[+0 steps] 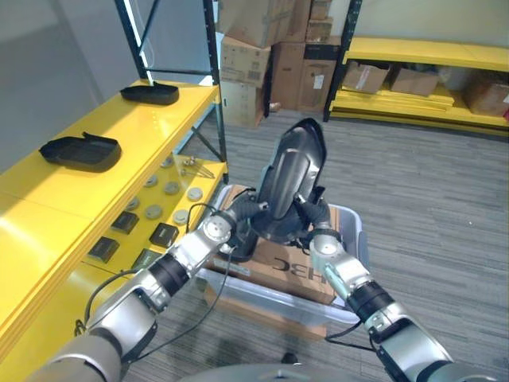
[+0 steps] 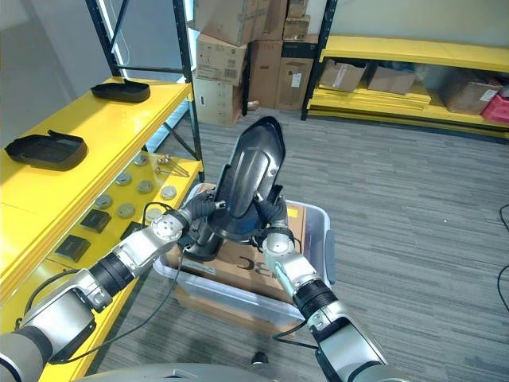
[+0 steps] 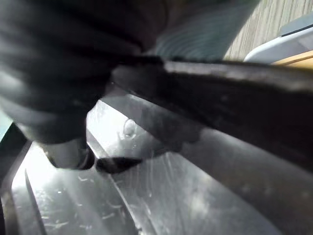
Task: Move parts from the plastic box to the shelf.
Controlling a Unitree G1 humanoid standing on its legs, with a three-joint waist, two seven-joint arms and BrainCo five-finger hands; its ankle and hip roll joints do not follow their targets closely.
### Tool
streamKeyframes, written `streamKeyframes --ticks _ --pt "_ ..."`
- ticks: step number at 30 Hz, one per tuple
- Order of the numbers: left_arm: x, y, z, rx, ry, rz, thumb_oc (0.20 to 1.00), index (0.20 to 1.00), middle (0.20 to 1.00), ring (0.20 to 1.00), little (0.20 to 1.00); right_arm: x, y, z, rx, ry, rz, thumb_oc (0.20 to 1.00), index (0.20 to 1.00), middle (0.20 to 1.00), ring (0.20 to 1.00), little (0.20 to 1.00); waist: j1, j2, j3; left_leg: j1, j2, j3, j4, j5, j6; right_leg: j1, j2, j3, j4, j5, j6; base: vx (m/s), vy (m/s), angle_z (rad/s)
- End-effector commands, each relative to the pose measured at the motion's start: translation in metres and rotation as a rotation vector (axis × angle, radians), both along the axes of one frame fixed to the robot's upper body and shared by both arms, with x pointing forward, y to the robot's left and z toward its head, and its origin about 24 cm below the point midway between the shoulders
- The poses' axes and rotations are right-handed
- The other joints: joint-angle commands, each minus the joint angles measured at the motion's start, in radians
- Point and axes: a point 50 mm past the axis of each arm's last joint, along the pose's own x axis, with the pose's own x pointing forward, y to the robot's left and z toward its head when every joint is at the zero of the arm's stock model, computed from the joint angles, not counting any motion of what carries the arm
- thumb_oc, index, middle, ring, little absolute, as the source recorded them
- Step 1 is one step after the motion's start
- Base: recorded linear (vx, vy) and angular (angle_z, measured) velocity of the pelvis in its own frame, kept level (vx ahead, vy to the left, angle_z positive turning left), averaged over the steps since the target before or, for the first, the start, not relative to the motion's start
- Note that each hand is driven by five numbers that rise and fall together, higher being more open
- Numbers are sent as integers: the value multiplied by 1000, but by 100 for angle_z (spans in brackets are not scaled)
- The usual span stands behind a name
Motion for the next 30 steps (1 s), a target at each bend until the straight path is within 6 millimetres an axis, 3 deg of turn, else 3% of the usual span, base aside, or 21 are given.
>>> streamKeyframes --ticks 1,7,13,17,18,20,24,26,30 --pt "-14 -63 34 -196 -119 -202 200 200 200 200 200 26 49 62 176 -233 170 1000 1000 1000 1000 1000 20 -24 -30 -21 86 -3 82 -62 -50 26 -74 -29 11 -55 98 0 0 0" --pt "-8 -50 43 -289 -147 -129 200 200 200 200 200 21 39 53 370 -197 134 1000 1000 1000 1000 1000 23 -25 -27 -20 87 -5 84 -63 -52 28 -77 -33 11 -53 96 0 0 0" --pt "-2 -36 53 -391 -166 -82 200 200 200 200 200 19 15 45 282 -203 77 1000 1000 1000 1000 1000 24 -23 -26 -24 87 -8 88 -63 -49 27 -77 -35 11 -51 94 0 0 0" --pt "2 -18 60 -491 -184 -14 200 200 200 200 200 10 -22 33 241 -190 -46 1000 1000 1000 1000 1000 12 -23 -30 -27 87 -3 84 -61 -47 19 -76 -27 11 -49 94 0 0 0" --pt "3 -10 64 -535 -194 18 200 200 200 200 200 5 -39 30 223 -197 -106 1000 1000 1000 1000 1000 6 -23 -28 -26 87 1 83 -61 -46 17 -75 -24 12 -49 95 0 0 0" --pt "3 -2 67 -558 -210 36 200 200 200 200 200 0 -50 29 211 -210 -133 1000 1000 1000 1000 1000 3 -23 -29 -27 87 3 82 -60 -46 16 -74 -23 12 -49 95 2 0 -5" --pt "5 31 78 -630 -285 137 200 200 200 200 200 -17 -90 33 135 -274 -232 1000 1000 1000 1000 1000 -9 -22 -26 -26 89 11 78 -56 -44 13 -72 -21 13 -50 94 4 9 -10" --pt "3 60 86 -642 -360 220 200 200 200 200 200 -34 -112 37 106 -320 -282 1000 1000 1000 1000 1000 -14 -23 -26 -27 88 11 73 -53 -43 10 -70 -22 14 -52 95 -3 6 -2" --pt "-2 109 90 -623 -461 390 200 200 200 200 200 -56 -135 45 98 -377 -306 1000 1000 1000 1000 1000 -25 -19 -24 -27 90 12 64 -47 -44 10 -65 -26 19 -62 93 -11 7 -1"
